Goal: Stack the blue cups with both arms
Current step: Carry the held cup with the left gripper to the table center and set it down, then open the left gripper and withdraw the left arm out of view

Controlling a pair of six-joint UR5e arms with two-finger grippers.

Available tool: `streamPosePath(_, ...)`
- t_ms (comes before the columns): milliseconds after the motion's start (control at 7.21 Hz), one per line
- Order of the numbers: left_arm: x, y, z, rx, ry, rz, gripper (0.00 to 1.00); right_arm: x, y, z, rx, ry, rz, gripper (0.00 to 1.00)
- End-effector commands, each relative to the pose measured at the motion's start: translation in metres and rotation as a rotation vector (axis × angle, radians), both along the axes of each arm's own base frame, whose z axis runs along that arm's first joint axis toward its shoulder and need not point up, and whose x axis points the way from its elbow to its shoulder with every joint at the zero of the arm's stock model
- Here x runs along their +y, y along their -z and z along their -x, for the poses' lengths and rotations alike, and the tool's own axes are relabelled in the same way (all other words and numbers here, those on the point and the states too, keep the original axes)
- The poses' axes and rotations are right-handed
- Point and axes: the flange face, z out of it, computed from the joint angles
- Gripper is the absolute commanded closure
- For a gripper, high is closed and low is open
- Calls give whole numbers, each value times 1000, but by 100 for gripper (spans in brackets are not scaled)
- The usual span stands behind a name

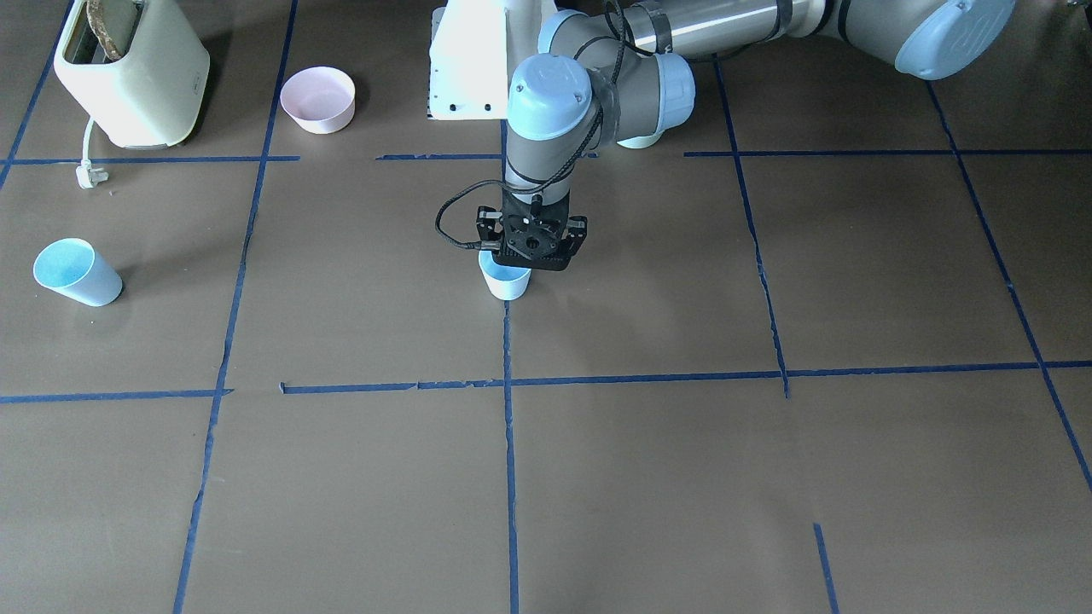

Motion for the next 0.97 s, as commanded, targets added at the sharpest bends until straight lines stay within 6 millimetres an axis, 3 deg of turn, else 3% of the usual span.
streamPosePath(0, -12, 4, 80, -16, -26, -12, 0, -2, 3, 1, 1, 4, -28, 0)
streamPosePath(139, -16, -25, 126, -43, -67, -50, 0, -3, 6, 0, -3, 1, -44, 0)
streamPosePath(277, -27, -70, 179, -79, -95, -115, 1, -5, 8, 1, -3, 3, -50, 0)
streamPosePath(416, -50, -121, 245, -104, -145, -156, 5, -6, 11, 4, -4, 9, -55, 0)
streamPosePath(693, -79, -235, 402, -94, -247, -199, 4, -7, 14, 14, -35, 24, -51, 0)
streamPosePath(832, -77, -286, 479, -88, -226, -186, 0, -8, 15, 15, -42, 26, -52, 0)
